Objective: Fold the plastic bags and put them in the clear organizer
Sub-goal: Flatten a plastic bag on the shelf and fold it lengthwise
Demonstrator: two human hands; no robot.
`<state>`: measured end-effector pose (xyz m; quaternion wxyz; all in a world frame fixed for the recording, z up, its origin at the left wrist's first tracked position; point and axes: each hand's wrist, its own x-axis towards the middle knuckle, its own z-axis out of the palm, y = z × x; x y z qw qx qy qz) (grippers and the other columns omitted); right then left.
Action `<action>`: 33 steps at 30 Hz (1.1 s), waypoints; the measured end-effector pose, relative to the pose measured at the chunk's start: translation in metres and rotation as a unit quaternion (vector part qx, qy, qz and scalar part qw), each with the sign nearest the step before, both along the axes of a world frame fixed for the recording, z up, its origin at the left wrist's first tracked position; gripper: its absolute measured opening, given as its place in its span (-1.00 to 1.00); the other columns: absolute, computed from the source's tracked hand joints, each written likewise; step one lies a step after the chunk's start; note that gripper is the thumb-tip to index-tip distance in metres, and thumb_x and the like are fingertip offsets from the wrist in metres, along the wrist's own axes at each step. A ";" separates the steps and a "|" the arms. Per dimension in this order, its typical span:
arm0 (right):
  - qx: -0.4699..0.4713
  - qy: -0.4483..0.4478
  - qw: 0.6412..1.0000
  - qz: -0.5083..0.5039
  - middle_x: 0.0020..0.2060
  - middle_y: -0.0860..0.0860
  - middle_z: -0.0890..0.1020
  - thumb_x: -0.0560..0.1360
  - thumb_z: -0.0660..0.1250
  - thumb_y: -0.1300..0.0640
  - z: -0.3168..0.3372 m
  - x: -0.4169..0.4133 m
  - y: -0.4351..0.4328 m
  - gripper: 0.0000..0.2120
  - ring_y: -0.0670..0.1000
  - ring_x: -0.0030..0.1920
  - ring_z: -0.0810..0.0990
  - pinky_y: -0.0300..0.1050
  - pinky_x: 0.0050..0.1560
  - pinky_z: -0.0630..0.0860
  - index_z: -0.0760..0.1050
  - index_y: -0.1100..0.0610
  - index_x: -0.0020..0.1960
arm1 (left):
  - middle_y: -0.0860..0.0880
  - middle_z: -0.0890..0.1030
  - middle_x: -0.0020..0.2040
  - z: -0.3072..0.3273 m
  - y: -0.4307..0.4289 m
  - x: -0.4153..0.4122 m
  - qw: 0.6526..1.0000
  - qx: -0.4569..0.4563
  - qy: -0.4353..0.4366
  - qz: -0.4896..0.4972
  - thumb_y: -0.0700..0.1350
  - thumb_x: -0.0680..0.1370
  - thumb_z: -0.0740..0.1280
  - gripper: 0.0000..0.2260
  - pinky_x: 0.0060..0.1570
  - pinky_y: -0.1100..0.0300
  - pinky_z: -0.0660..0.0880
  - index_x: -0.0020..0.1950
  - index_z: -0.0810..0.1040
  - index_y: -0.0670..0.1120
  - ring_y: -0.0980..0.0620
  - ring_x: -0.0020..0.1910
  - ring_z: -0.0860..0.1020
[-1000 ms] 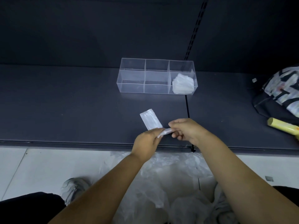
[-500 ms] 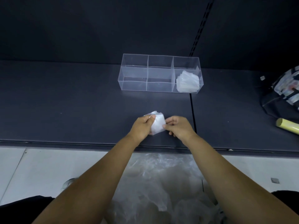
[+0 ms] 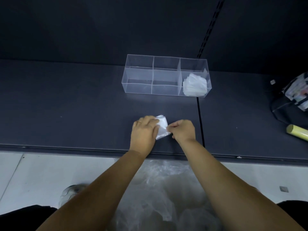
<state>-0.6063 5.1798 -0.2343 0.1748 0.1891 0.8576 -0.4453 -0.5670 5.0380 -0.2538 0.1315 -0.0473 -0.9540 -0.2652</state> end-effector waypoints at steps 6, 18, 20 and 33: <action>0.005 0.018 1.000 0.003 -0.25 0.04 0.65 0.43 0.40 0.21 0.004 0.003 -0.001 -0.91 0.03 -0.17 0.62 -0.14 -0.09 0.55 0.66 0.14 -0.09 | 0.04 -0.13 0.59 -0.025 -0.006 0.001 0.961 -0.193 -0.191 -0.041 0.20 0.63 -0.13 -0.45 0.45 -0.09 -0.31 0.57 -0.13 0.03 -0.02 0.55 -0.21; 0.048 0.101 0.993 0.045 -0.20 -0.10 0.58 0.42 0.41 0.18 0.002 0.019 -0.009 -0.91 -0.07 -0.17 0.56 -0.22 -0.23 0.43 0.52 0.04 -0.21 | -0.02 -0.30 0.56 -0.021 0.002 0.005 0.947 -0.188 -0.259 0.022 0.40 0.49 -0.20 -0.21 0.41 -0.10 -0.38 0.53 -0.33 -0.07 -0.05 0.51 -0.34; 0.000 0.088 0.996 0.012 -0.27 -0.12 0.57 0.41 0.40 0.24 0.002 0.016 -0.012 -0.88 -0.07 -0.19 0.56 -0.26 -0.24 0.44 0.50 0.06 -0.19 | -0.02 -0.29 0.56 -0.022 0.006 0.009 0.950 -0.171 -0.260 0.037 0.39 0.49 -0.19 -0.19 0.41 -0.08 -0.38 0.54 -0.32 -0.10 -0.03 0.52 -0.33; -0.201 0.056 0.960 0.185 -0.26 -0.03 0.64 0.43 0.46 0.30 0.065 -0.040 0.028 -0.69 -0.17 -0.25 0.58 -0.44 -0.15 0.47 0.52 0.07 0.11 | -0.03 0.67 0.06 0.057 -0.024 -0.062 0.771 0.524 -0.361 -0.014 -0.06 0.28 0.51 -0.53 -0.02 0.30 0.53 0.17 0.58 -0.03 0.03 0.06 0.62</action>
